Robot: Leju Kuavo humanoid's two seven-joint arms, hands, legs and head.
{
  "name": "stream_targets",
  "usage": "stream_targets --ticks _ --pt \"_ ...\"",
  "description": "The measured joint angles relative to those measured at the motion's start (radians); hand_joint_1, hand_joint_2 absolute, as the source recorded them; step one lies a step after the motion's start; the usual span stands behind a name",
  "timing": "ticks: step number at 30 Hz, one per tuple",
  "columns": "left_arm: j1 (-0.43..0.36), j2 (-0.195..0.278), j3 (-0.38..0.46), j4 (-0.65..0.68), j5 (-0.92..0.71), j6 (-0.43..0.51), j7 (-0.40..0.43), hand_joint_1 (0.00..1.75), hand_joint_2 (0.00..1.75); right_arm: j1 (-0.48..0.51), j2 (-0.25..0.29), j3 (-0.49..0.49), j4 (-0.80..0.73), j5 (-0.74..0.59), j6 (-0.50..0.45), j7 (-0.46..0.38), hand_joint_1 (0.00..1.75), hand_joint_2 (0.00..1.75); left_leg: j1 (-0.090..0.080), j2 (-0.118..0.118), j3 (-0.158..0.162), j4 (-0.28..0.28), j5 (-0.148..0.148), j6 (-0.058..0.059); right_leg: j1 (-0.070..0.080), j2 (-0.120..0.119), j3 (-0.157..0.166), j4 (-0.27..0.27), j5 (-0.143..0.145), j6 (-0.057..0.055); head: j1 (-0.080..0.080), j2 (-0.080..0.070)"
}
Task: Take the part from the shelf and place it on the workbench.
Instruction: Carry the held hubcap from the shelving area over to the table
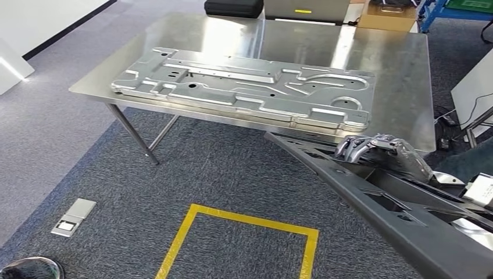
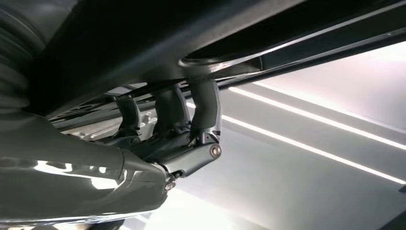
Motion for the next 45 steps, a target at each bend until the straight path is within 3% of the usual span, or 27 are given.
stream_targets --ticks 2,3,4,6,8,10,13,15,17,18,19,21,23,25,28,30,32,33,34,36,38,42,44,45 --pt "0.003 0.000 0.000 0.000 0.000 0.000 0.000 0.00 1.75 0.002 0.000 0.000 0.000 0.000 0.000 0.000 1.75 1.75 0.002 0.002 -0.074 0.093 -0.033 -0.006 0.000 0.000 0.016 0.000 -0.015 0.000 0.000 0.000" --pt "0.004 0.000 0.000 0.000 -0.001 0.000 0.000 0.00 1.75 0.002 0.000 0.000 0.000 0.000 -0.001 0.000 1.75 1.75 0.001 0.002 -0.090 0.095 -0.022 -0.004 0.001 0.000 0.027 0.000 -0.023 0.000 0.000 0.000" --pt "0.005 0.000 0.000 0.000 -0.001 0.000 0.000 0.00 1.75 0.002 0.000 0.000 0.000 0.000 -0.001 0.000 1.75 1.75 0.000 0.002 -0.090 0.062 0.012 0.000 0.002 0.001 0.039 0.000 -0.032 0.000 0.000 0.000" --pt "0.005 0.000 0.000 0.000 -0.001 0.000 0.000 0.00 1.75 0.002 0.001 0.001 0.000 0.000 -0.001 0.000 1.75 1.75 -0.007 0.003 -0.063 -0.055 0.111 0.018 0.002 -0.001 0.064 -0.002 -0.049 0.003 0.000 0.000" --pt "0.005 0.002 -0.001 0.000 -0.002 0.000 0.000 0.00 1.75 0.002 0.001 0.001 0.000 0.000 -0.001 0.000 1.75 1.75 -0.018 0.004 -0.044 -0.138 0.159 0.039 0.001 -0.001 0.076 -0.008 -0.060 0.010 0.000 0.000" --pt "0.007 0.004 -0.001 0.000 -0.002 0.002 0.000 0.00 1.75 0.006 0.002 0.000 0.000 0.000 -0.002 -0.001 1.75 1.75 -0.024 0.004 -0.036 -0.167 0.155 0.051 -0.001 -0.002 0.082 -0.011 -0.056 0.025 -0.001 0.000" --pt "0.007 0.004 -0.001 0.000 -0.002 0.002 0.000 0.00 1.75 0.010 0.001 -0.003 -0.002 -0.001 -0.003 -0.002 1.75 1.75 -0.018 0.002 0.005 -0.202 0.154 0.062 0.000 0.000 0.080 0.025 -0.060 0.040 -0.001 0.000" --pt "0.005 0.004 -0.001 0.000 -0.002 0.002 0.000 0.00 1.75 0.010 0.000 -0.004 -0.003 -0.001 -0.003 -0.002 1.75 1.75 -0.015 0.002 0.022 -0.210 0.147 0.067 0.001 0.003 0.026 0.118 -0.100 0.042 -0.001 0.000" --pt "0.006 0.004 -0.001 0.000 -0.003 0.003 0.000 0.00 1.75 0.015 0.000 -0.006 -0.003 -0.001 -0.003 -0.003 1.75 1.75 -0.016 0.002 0.033 -0.210 0.134 0.069 0.002 0.004 -0.051 0.220 -0.143 0.046 0.000 0.000" --pt "0.007 0.003 -0.001 0.000 -0.003 0.003 0.001 0.00 1.75 0.018 0.000 -0.006 -0.003 -0.001 -0.003 -0.003 1.75 1.75 -0.016 0.002 0.041 -0.210 0.127 0.068 0.002 0.004 -0.074 0.237 -0.141 0.048 0.000 0.000" --pt "0.008 0.003 -0.001 0.000 -0.003 0.003 0.001 0.00 1.75 0.021 0.000 -0.006 -0.003 -0.002 -0.002 -0.003 1.75 1.75 -0.016 0.002 0.051 -0.210 0.119 0.066 0.002 0.004 -0.081 0.220 -0.114 0.050 0.000 0.000" --pt "0.008 0.002 -0.001 0.000 -0.003 0.003 0.001 0.00 1.75 0.022 0.000 -0.008 -0.003 -0.002 -0.001 -0.004 1.75 1.75 -0.015 0.001 0.076 -0.210 0.100 0.059 0.002 0.005 -0.050 0.106 -0.018 0.049 0.000 0.000" --pt "0.006 0.002 -0.001 0.000 -0.003 0.003 0.001 0.00 1.75 0.023 0.000 -0.009 -0.001 -0.003 0.001 -0.005 1.75 1.75 -0.015 0.001 0.089 -0.207 0.084 0.047 0.007 0.006 -0.026 0.015 0.024 0.041 -0.001 0.000" --pt "0.004 0.001 -0.001 0.000 -0.003 0.004 0.002 0.00 1.75 0.024 0.000 -0.010 0.000 -0.004 0.002 -0.005 1.75 1.75 -0.016 0.001 0.091 -0.202 0.076 0.037 0.011 0.007 -0.025 -0.003 0.016 0.026 0.000 0.000" --pt "0.003 0.002 -0.001 0.000 -0.003 0.004 0.002 0.00 1.75 0.024 0.001 -0.010 -0.002 -0.005 0.002 -0.006 1.75 1.75 -0.015 0.002 0.085 -0.170 0.060 0.022 0.002 0.005 -0.006 -0.009 0.012 0.009 0.000 0.000" --pt "0.001 0.002 -0.001 0.000 -0.003 0.005 0.002 0.00 1.75 0.022 0.001 -0.010 -0.004 -0.005 0.002 -0.006 1.75 1.75 -0.008 0.003 0.034 -0.077 0.022 0.006 -0.002 0.003 0.008 -0.012 0.003 0.004 -0.002 0.000" --pt "0.002 0.001 -0.001 0.000 -0.003 0.008 0.002 0.00 1.75 0.022 0.002 -0.009 -0.004 -0.005 0.002 -0.006 1.75 1.75 0.000 0.003 -0.044 0.040 -0.016 -0.005 -0.002 0.002 0.020 -0.012 -0.010 0.004 -0.002 0.000" --pt "0.004 0.001 -0.001 0.000 -0.003 0.009 0.002 0.00 1.75 0.023 0.003 -0.009 -0.004 -0.005 0.002 -0.006 1.75 1.75 0.002 0.003 -0.071 0.067 -0.013 -0.006 -0.002 0.002 0.027 -0.012 -0.017 0.005 -0.002 0.000" --pt "0.005 0.001 -0.002 0.000 -0.003 0.009 0.002 0.00 1.75 0.024 0.004 -0.009 -0.004 -0.005 0.002 -0.006 1.75 1.75 0.004 0.003 -0.082 0.059 0.011 -0.007 -0.002 0.002 0.038 -0.012 -0.025 0.006 -0.002 0.000" --pt "0.007 0.001 -0.002 0.000 -0.003 0.010 0.002 0.00 1.75 0.024 0.006 -0.009 -0.004 -0.004 0.002 -0.006 1.75 1.75 0.004 0.004 -0.060 -0.046 0.103 -0.001 -0.003 0.001 0.063 -0.013 -0.042 0.010 -0.002 0.000" --pt "0.006 0.002 -0.002 0.000 -0.004 0.010 0.002 0.00 1.75 0.023 0.008 -0.009 -0.004 -0.004 0.002 -0.007 1.75 1.75 -0.004 0.006 -0.036 -0.136 0.151 0.012 -0.004 0.000 0.081 -0.018 -0.054 0.017 -0.002 0.000" --pt "0.008 0.002 -0.003 0.000 -0.007 0.010 0.001 0.00 1.75 0.028 0.012 -0.010 -0.010 0.003 -0.003 -0.015 1.75 1.75 -0.011 0.007 -0.015 -0.179 0.148 0.035 -0.004 0.001 0.098 -0.021 -0.059 0.043 -0.003 0.000" --pt "0.007 0.002 -0.006 0.000 -0.008 0.010 0.001 0.00 1.75 0.026 0.013 -0.012 -0.014 0.005 -0.006 -0.020 1.75 1.75 -0.008 0.006 0.009 -0.193 0.145 0.046 -0.003 0.002 0.083 0.028 -0.073 0.048 -0.002 0.000" --pt "0.006 0.002 -0.008 0.000 -0.009 0.010 0.001 0.00 1.75 0.025 0.014 -0.013 -0.015 0.006 -0.008 -0.022 1.75 1.75 -0.007 0.005 0.018 -0.197 0.141 0.052 -0.003 0.003 0.055 0.080 -0.093 0.048 -0.002 0.000"
